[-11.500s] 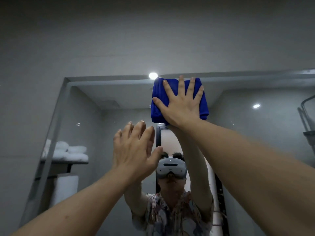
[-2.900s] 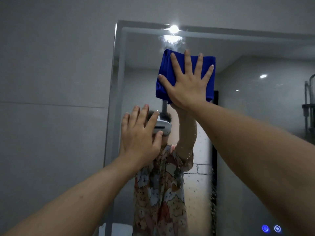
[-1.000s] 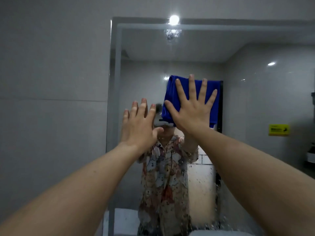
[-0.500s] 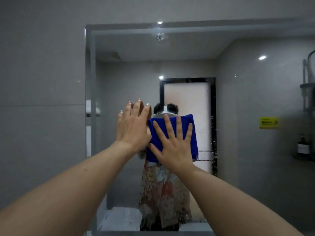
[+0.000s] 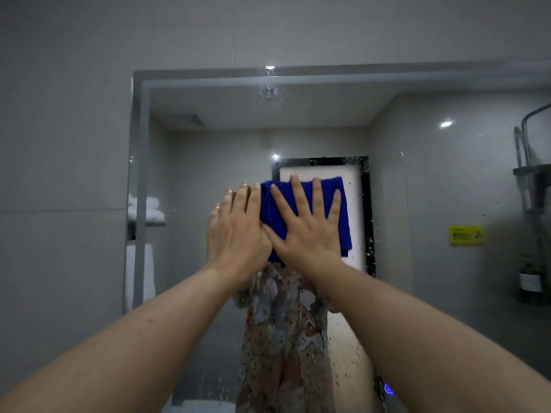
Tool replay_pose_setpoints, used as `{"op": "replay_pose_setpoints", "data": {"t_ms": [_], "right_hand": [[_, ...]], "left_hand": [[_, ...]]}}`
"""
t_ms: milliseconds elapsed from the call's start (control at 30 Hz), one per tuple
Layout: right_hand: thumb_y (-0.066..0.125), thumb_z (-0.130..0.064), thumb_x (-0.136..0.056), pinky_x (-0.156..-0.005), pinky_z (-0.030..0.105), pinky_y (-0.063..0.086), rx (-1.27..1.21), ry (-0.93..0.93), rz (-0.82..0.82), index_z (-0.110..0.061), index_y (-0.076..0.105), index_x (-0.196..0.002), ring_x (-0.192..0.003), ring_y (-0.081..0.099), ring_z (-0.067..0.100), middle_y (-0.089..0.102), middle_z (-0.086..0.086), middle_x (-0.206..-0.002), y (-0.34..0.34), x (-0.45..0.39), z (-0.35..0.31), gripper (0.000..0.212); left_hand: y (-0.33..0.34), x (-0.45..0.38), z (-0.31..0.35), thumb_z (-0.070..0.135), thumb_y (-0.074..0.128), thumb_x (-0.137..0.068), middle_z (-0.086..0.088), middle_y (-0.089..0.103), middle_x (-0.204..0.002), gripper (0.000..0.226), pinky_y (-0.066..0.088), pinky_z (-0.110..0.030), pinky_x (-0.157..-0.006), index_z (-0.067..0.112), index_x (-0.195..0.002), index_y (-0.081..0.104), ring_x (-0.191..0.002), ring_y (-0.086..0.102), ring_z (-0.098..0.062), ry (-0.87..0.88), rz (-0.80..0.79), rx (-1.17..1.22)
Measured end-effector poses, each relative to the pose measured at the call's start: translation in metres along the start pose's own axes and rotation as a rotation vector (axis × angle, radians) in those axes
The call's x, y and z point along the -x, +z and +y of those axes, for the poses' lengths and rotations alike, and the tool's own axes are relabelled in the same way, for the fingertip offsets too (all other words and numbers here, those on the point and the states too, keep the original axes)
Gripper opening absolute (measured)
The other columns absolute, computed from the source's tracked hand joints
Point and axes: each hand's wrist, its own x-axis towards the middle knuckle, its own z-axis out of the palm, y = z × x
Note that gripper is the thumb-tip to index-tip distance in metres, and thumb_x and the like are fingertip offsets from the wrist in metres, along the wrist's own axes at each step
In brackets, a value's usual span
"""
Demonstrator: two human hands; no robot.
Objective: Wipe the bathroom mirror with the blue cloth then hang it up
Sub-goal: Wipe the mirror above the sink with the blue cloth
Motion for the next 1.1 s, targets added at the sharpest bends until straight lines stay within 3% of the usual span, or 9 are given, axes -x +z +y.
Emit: {"op": "replay_pose_setpoints", "data": {"t_ms": [233, 300, 433, 533, 867, 1000, 1100], "right_hand": [[0.005, -0.082, -0.093, -0.121, 0.069, -0.006, 0.042, -0.007, 0.021, -0.042, -0.004, -0.163, -0.159, -0.007, 0.040, -0.002, 0.003, -0.175, -0.020, -0.078, 0.025, 0.081], [0.003, -0.084, -0.092, -0.122, 0.068, -0.008, 0.044, 0.000, 0.029, -0.043, -0.005, -0.163, -0.159, -0.008, 0.039, -0.003, 0.002, -0.175, -0.026, -0.096, 0.029, 0.083], [0.005, -0.086, -0.090, -0.122, 0.069, -0.006, 0.045, 0.010, 0.020, -0.044, -0.007, -0.163, -0.159, -0.010, 0.038, -0.005, 0.001, -0.175, -0.042, -0.133, 0.040, 0.085], [0.006, -0.085, -0.091, -0.122, 0.069, -0.005, 0.044, 0.017, 0.018, -0.043, -0.006, -0.164, -0.159, -0.011, 0.038, -0.007, 0.001, -0.175, -0.047, -0.147, 0.042, 0.085], [0.008, -0.083, -0.093, -0.122, 0.069, -0.006, 0.008, 0.062, 0.008, -0.040, -0.005, -0.164, -0.159, -0.010, 0.039, -0.007, 0.002, -0.175, -0.034, -0.095, 0.035, 0.084], [0.011, -0.081, -0.095, -0.122, 0.069, -0.006, 0.002, 0.080, 0.005, -0.040, -0.001, -0.165, -0.159, -0.007, 0.040, -0.003, 0.002, -0.175, -0.024, -0.050, 0.034, 0.082], [0.012, -0.079, -0.096, -0.122, 0.069, -0.006, 0.001, 0.091, -0.015, -0.040, -0.001, -0.165, -0.159, -0.007, 0.039, -0.004, 0.002, -0.175, -0.017, -0.019, 0.036, 0.080]], "left_hand": [[0.014, -0.011, 0.014, 0.029, 0.051, -0.096, -0.007, 0.031, -0.162, 0.071, 0.022, -0.049, -0.122, 0.017, -0.158, 0.020, -0.149, 0.025, -0.028, 0.030, 0.080, 0.134], [0.021, -0.012, 0.015, 0.038, 0.055, -0.092, -0.007, 0.033, -0.161, 0.079, 0.021, -0.050, -0.122, 0.018, -0.158, 0.017, -0.149, 0.026, -0.029, 0.044, 0.080, 0.128], [0.034, -0.012, 0.004, 0.067, 0.053, -0.081, -0.008, 0.019, -0.167, 0.104, 0.009, -0.048, -0.122, 0.021, -0.158, 0.001, -0.153, 0.015, -0.031, 0.110, 0.047, -0.040], [0.040, -0.011, 0.003, 0.067, 0.050, -0.082, -0.007, 0.010, -0.169, 0.103, 0.000, -0.046, -0.121, 0.019, -0.160, 0.002, -0.155, 0.007, -0.031, 0.106, 0.059, -0.068], [0.030, -0.009, 0.011, 0.060, 0.058, -0.088, -0.007, 0.006, -0.169, 0.091, 0.004, -0.049, -0.125, 0.020, -0.159, 0.017, -0.155, 0.002, -0.031, 0.083, -0.002, -0.078], [0.026, -0.008, 0.010, 0.061, 0.053, -0.092, -0.007, 0.002, -0.169, 0.094, 0.006, -0.048, -0.126, 0.018, -0.161, 0.007, -0.155, -0.001, -0.030, 0.083, -0.038, -0.068], [0.024, -0.008, 0.011, 0.049, 0.054, -0.091, -0.007, 0.004, -0.169, 0.089, 0.008, -0.048, -0.126, 0.018, -0.161, 0.008, -0.155, 0.001, -0.030, 0.080, -0.046, -0.063]]}}
